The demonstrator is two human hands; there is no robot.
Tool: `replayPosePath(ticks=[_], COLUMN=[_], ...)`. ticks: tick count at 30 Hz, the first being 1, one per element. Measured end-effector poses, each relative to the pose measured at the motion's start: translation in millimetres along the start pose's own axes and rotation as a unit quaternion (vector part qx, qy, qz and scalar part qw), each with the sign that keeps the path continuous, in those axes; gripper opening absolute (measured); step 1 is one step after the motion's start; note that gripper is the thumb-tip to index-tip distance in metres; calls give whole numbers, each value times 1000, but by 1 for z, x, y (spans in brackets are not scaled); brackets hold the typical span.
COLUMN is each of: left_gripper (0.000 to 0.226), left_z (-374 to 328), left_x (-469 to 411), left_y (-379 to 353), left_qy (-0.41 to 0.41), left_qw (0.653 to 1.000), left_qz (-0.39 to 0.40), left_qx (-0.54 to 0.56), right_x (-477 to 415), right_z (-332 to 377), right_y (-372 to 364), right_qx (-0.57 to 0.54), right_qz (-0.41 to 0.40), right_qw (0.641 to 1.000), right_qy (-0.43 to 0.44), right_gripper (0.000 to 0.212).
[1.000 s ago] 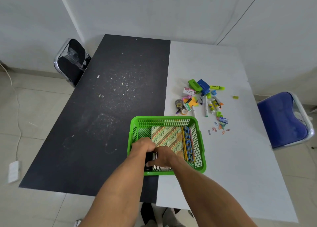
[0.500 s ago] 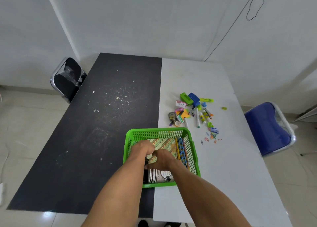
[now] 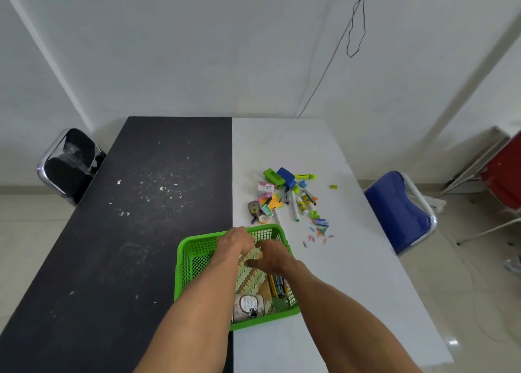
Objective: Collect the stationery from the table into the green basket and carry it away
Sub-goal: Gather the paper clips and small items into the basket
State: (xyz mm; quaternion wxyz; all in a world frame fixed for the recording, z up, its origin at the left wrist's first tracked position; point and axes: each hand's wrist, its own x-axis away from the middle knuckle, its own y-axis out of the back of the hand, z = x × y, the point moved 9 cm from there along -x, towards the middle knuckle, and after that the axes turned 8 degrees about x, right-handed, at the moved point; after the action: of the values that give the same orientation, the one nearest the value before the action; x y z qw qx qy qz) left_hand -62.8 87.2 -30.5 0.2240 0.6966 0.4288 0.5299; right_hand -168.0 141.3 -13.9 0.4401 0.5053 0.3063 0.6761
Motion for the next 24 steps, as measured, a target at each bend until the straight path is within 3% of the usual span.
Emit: replayPosePath(ticks=[9, 15, 24], left_gripper=[39, 39, 32], left_z=[-40, -60, -68], left_x=[-30, -37, -53], left_y=[8, 11, 14], left_qy=[4, 13, 6], left_qw=[999, 997, 995], left_qz=[-33, -67, -99], left_qx=[20, 38, 23], right_x=[-40, -62, -92], right_z=[-60, -92, -115], right_y=[36, 45, 40], right_qx=[19, -17, -41], right_qz=[-18, -9, 8], right_qw=[999, 1000, 999], right_qy=[24, 25, 14], right_gripper=[48, 59, 57])
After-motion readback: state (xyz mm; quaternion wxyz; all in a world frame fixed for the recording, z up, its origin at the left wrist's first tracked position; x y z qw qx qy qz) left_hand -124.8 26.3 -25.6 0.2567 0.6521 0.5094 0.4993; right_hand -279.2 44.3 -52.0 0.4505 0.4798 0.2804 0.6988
